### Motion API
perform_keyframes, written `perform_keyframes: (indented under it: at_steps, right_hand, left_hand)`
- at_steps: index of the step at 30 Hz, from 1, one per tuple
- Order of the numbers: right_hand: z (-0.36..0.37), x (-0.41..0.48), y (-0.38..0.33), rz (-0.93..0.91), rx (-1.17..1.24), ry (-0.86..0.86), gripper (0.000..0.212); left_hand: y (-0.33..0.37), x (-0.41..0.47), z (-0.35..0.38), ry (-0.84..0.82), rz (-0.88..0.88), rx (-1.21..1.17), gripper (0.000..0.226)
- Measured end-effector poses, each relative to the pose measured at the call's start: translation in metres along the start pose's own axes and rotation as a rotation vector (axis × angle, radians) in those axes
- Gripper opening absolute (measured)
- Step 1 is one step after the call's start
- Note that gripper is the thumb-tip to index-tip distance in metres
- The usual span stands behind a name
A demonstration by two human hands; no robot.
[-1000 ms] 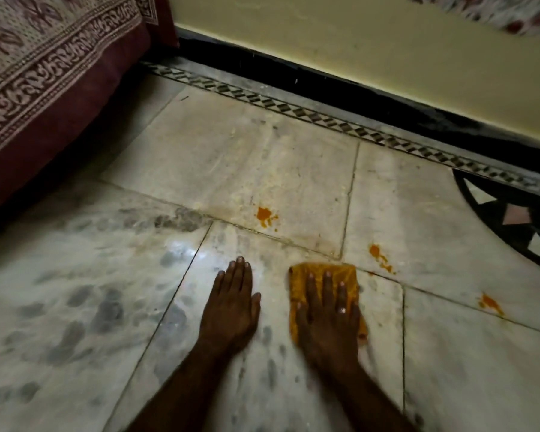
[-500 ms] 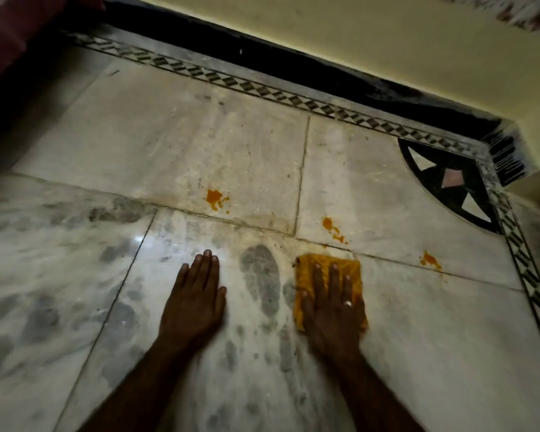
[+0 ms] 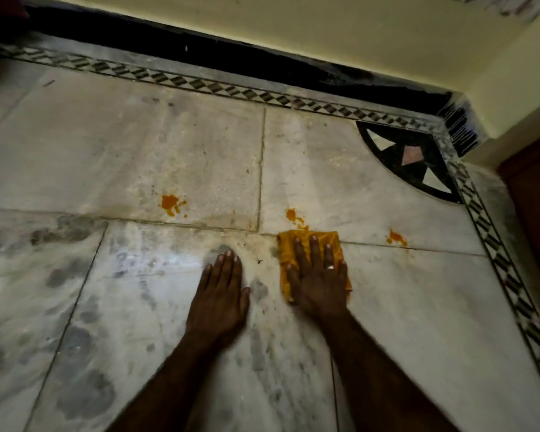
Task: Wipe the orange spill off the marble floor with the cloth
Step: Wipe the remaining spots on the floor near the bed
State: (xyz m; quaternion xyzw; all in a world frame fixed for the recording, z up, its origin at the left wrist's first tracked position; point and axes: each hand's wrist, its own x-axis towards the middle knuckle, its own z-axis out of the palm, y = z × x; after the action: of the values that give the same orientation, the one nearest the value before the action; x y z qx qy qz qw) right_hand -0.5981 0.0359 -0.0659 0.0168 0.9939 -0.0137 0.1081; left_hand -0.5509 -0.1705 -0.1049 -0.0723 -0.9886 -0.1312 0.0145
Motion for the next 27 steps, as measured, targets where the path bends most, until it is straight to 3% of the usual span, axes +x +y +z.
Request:
perform_keyframes:
  at_steps: [5, 8, 10, 13, 15, 20, 22, 24, 27]
  right_hand:
    - [0.015, -0.034, 0.071, 0.191, 0.015, -0.016, 0.065]
    - [0.033, -0.096, 0.055, 0.275, 0.033, 0.136, 0.061]
    - [0.038, -0.125, 0.026, 0.158, 0.025, 0.182, 0.059]
    - [0.035, -0.11, 0.012, -0.045, 0.049, 0.123, 0.061]
    - [0.026, -0.077, 0.027, -0.068, 0.011, 0.083, 0.062]
    - [0.001, -0.037, 0.103, 0.242, 0.068, -0.156, 0.062]
    - [0.006, -0.06, 0.106, 0.333, 0.097, -0.109, 0.062]
    - [0.012, -0.09, 0.089, 0.357, 0.068, -0.028, 0.07]
    - [0.006, -0.113, 0.084, 0.248, 0.099, -0.3, 0.1]
  left_hand:
    - [0.029, 0.008, 0.007, -0.052, 0.155, -0.023, 0.065]
    - [0.044, 0.002, 0.009, -0.038, 0.186, -0.052, 0.064]
    - [0.054, -0.004, 0.013, -0.034, 0.219, -0.068, 0.062]
    - [0.064, -0.004, 0.02, -0.018, 0.265, -0.065, 0.059]
    - [0.067, -0.002, 0.021, -0.014, 0.254, -0.06, 0.059]
    - [0.068, -0.001, 0.017, -0.065, 0.226, -0.046, 0.064]
    - [0.069, -0.001, 0.018, -0.077, 0.224, -0.051, 0.063]
    - [0.068, -0.002, 0.019, -0.077, 0.221, -0.062, 0.063]
    - [0.07, -0.003, 0.016, -0.11, 0.2, -0.088, 0.064]
